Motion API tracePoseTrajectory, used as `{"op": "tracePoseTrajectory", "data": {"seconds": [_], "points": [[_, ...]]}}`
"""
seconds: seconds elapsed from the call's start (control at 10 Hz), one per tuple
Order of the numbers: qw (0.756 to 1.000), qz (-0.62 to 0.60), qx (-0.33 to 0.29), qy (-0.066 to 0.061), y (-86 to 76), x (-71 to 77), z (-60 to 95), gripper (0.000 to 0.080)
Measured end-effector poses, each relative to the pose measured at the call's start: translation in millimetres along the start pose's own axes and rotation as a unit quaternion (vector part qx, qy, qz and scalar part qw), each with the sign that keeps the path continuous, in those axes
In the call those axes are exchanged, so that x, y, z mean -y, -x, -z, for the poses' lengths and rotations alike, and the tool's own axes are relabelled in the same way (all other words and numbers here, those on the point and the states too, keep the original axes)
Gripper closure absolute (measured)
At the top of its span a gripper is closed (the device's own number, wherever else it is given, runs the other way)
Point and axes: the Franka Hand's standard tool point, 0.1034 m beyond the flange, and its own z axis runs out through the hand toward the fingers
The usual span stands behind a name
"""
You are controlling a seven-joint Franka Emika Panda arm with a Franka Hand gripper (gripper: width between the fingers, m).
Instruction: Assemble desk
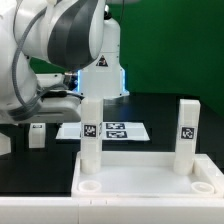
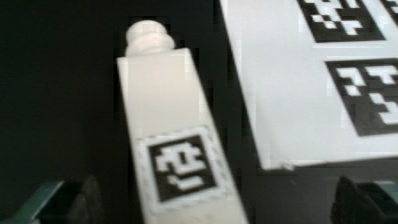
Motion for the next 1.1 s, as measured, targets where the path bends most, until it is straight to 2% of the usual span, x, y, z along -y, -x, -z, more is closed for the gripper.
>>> {"op": "tracePoseTrajectory", "data": {"seconds": [0.1,0.2,0.6,0.7,1.1], "points": [[1.0,-0.008,0.008,0.018,-0.2,-2.8,-0.2,0.015],[0.999,-0.031,0.012,0.027,-1.0,-0.7,-2.0,0.015],[0.999,-0.025,0.014,0.024,-1.0,-0.9,-3.4,0.015],[0.999,-0.03,0.028,0.023,-2.3,-2.6,-8.7,0.015],[0.997,-0.036,0.059,0.025,-10.9,-6.1,-14.1,0.015]]}}
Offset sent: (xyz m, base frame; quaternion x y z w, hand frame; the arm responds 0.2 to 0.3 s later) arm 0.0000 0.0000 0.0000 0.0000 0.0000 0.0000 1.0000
